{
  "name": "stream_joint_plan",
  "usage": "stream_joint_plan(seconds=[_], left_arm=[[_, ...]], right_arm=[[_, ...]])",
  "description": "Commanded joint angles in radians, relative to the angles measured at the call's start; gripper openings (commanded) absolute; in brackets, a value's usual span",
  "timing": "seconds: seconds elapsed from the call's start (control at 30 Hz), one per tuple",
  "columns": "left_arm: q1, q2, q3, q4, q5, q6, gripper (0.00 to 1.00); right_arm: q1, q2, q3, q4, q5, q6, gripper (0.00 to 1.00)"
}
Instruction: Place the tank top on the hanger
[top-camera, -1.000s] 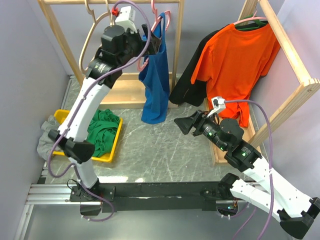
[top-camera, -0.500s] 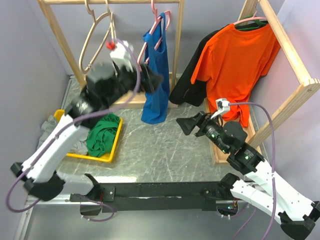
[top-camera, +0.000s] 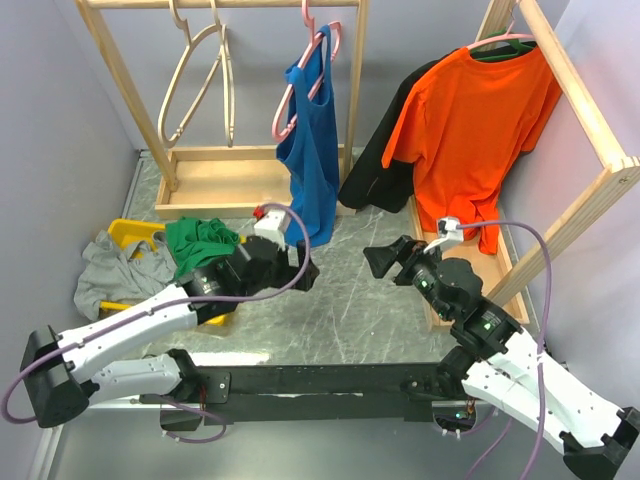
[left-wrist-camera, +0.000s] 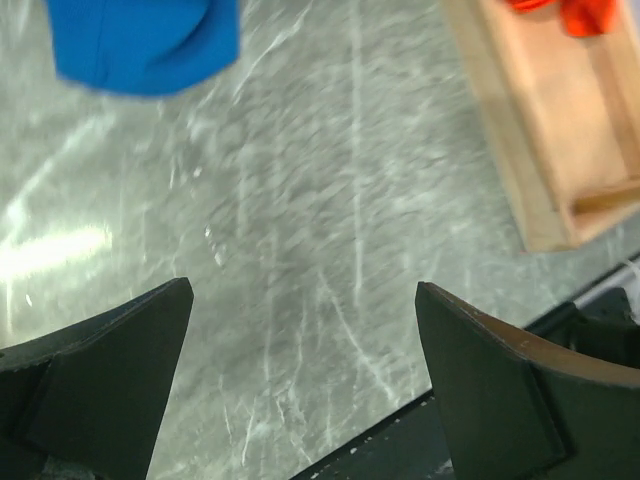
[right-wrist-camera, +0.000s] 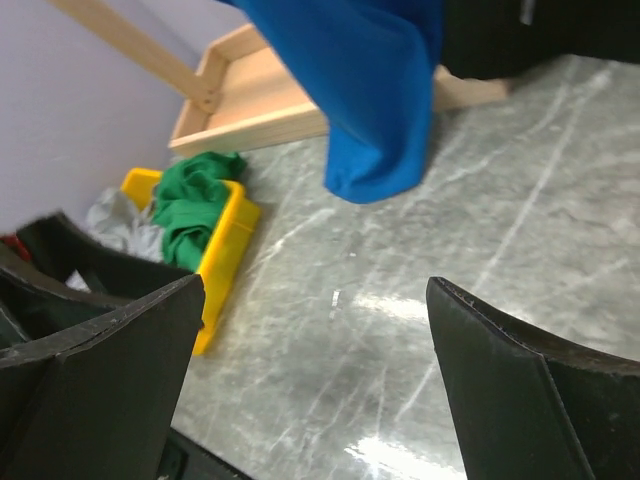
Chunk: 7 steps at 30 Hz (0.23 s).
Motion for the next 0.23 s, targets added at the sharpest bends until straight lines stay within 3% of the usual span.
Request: stream_joint_plan(seconds=[0.0, 0.2], left_arm=[[-0.006, -0.064, -0.078, 0.149, -0.071, -0.111, 0.99], [-0.006, -0.072, -0.085, 0.141, -0.143, -0.108, 1.0]], right_arm=[[-0.001, -0.012, -0.034, 0.009, 0.098, 0.069, 1.0], [-0.001, -0.033, -0.064, -0.005, 0.133, 0.063, 1.0]])
